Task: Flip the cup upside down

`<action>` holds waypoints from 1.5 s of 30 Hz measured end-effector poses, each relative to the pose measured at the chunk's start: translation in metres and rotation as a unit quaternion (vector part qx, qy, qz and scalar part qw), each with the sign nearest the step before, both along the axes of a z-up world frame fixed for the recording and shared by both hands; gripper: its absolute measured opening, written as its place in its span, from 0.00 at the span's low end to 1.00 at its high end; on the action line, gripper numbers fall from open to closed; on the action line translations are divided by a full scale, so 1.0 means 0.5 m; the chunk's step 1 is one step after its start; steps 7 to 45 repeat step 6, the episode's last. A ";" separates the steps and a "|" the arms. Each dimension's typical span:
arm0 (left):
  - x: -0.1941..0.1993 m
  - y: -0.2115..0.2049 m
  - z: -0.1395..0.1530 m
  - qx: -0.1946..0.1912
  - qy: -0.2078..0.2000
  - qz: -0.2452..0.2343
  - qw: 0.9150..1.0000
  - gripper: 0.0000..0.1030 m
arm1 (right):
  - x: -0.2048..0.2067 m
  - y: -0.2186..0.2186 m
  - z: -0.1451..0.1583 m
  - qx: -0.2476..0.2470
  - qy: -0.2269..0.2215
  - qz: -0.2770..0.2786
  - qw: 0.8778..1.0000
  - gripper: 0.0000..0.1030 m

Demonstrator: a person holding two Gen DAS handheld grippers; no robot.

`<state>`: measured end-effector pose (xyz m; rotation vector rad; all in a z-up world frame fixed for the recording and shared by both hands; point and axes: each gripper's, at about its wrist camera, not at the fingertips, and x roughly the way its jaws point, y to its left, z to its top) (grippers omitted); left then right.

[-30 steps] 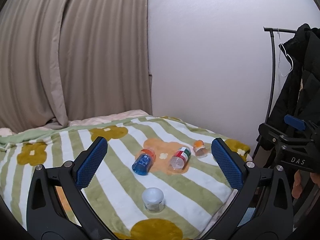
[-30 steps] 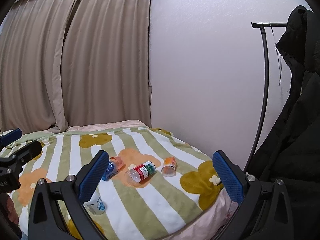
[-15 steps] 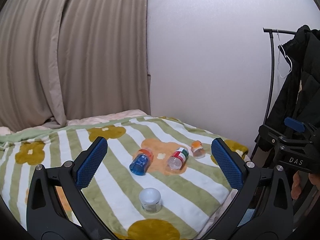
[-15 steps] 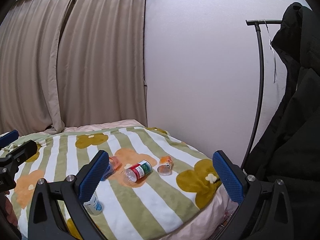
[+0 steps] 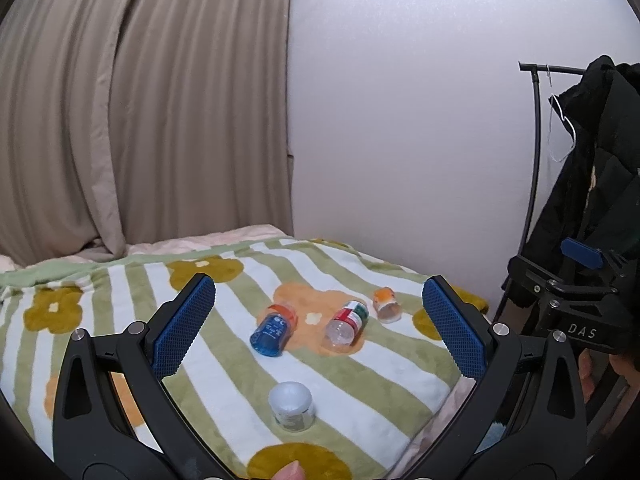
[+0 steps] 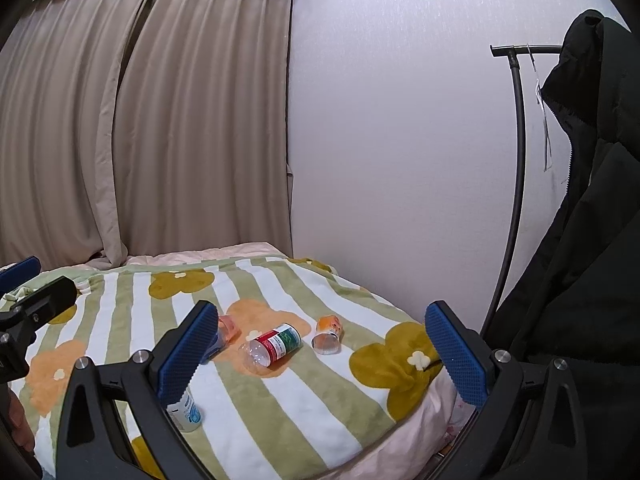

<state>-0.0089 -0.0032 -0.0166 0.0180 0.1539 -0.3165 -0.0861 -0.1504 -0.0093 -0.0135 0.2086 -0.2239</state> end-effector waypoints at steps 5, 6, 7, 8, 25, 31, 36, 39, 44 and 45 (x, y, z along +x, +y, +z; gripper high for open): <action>-0.007 -0.007 0.003 0.004 -0.016 0.006 1.000 1.00 | 0.000 -0.001 0.000 0.002 0.000 0.000 1.000 1.00; -0.007 -0.009 0.003 0.006 -0.018 0.007 1.000 1.00 | 0.000 0.000 0.000 0.002 0.000 0.000 1.000 1.00; -0.007 -0.009 0.003 0.006 -0.018 0.007 1.000 1.00 | 0.000 0.000 0.000 0.002 0.000 0.000 1.000 1.00; -0.007 -0.009 0.003 0.006 -0.018 0.007 1.000 1.00 | 0.000 0.000 0.000 0.002 0.000 0.000 1.000 1.00; -0.007 -0.009 0.003 0.006 -0.018 0.007 1.000 1.00 | 0.000 0.000 0.000 0.002 0.000 0.000 1.000 1.00; -0.007 -0.009 0.003 0.006 -0.018 0.007 1.000 1.00 | 0.000 0.000 0.000 0.002 0.000 0.000 1.000 1.00; -0.007 -0.009 0.003 0.006 -0.018 0.007 1.000 1.00 | 0.000 0.000 0.000 0.002 0.000 0.000 1.000 1.00; -0.007 -0.009 0.003 0.006 -0.018 0.007 1.000 1.00 | 0.000 0.000 0.000 0.002 0.000 0.000 1.000 1.00; -0.007 -0.009 0.003 0.006 -0.018 0.007 1.000 1.00 | 0.000 0.000 0.000 0.002 0.000 0.000 1.000 1.00; -0.007 -0.009 0.003 0.006 -0.018 0.007 1.000 1.00 | 0.000 0.000 0.000 0.002 0.000 0.000 1.000 1.00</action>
